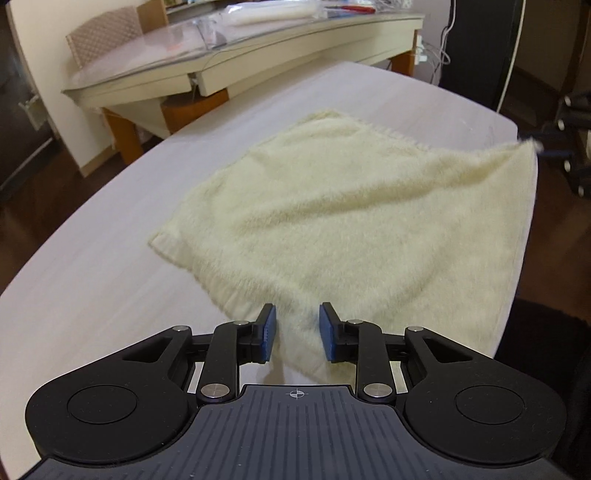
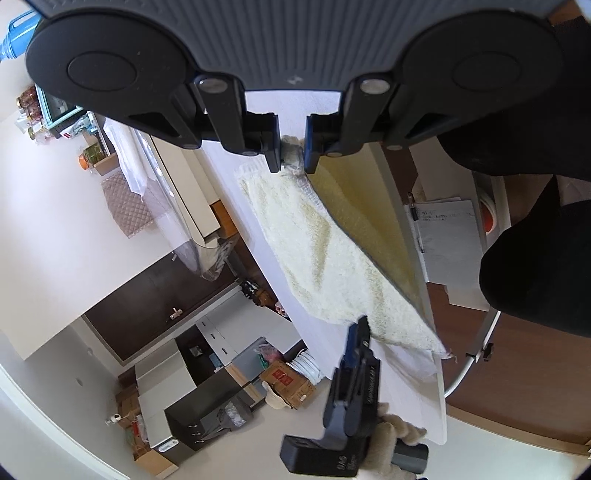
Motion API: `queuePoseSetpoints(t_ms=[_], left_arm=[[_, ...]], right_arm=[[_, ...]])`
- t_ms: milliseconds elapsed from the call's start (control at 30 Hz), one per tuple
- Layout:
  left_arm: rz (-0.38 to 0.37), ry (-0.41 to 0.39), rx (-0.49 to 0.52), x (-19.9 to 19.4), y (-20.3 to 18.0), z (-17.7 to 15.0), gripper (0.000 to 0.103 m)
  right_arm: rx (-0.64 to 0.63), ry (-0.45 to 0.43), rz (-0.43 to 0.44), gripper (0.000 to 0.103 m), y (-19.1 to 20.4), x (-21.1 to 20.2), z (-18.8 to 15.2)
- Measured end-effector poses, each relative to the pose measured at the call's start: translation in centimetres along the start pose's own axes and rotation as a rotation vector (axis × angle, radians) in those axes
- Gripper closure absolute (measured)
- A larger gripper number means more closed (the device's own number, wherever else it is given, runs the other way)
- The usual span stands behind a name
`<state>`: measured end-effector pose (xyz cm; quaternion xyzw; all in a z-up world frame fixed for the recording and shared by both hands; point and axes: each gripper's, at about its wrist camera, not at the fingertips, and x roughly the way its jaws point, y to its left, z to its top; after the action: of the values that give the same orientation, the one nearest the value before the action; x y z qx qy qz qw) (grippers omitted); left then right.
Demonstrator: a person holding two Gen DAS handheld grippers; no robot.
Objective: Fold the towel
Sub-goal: 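Lift the towel corner with the left gripper and carry it over the towel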
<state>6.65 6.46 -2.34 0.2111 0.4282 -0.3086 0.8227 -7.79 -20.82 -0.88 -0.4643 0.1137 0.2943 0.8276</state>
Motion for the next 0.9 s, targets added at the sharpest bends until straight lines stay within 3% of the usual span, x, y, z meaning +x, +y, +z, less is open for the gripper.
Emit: queuePoseSetpoints(t_ms=[100, 133, 300, 533, 900], left_arm=[[0.025, -0.026, -0.03, -1.4, 0.0, -0.7, 0.073], [0.032, -0.047, -0.049, -1.9, 0.0, -0.7, 0.073], [0.009, -0.111, -0.071, -3.1, -1.4, -0.7, 0.072], [-0.034, -0.092, -0.018, -3.0, -4.4, -2.8, 0.072], [-0.023, -0.078, 0.018, -3.5, -6.4, -5.1, 0.067]], right_arm=[[0.001, -0.013, -0.002, 0.09, -0.3, -0.2, 0.1], [-0.001, -0.018, 0.0, 0.095, -0.4, -0.2, 0.2], [-0.031, -0.042, 0.0, 0.096, -0.5, -0.4, 1.0], [-0.072, -0.067, -0.03, 0.096, -1.3, -0.4, 2.0], [-0.2, -0.108, -0.048, 0.097, -1.9, 1.2, 3.5]])
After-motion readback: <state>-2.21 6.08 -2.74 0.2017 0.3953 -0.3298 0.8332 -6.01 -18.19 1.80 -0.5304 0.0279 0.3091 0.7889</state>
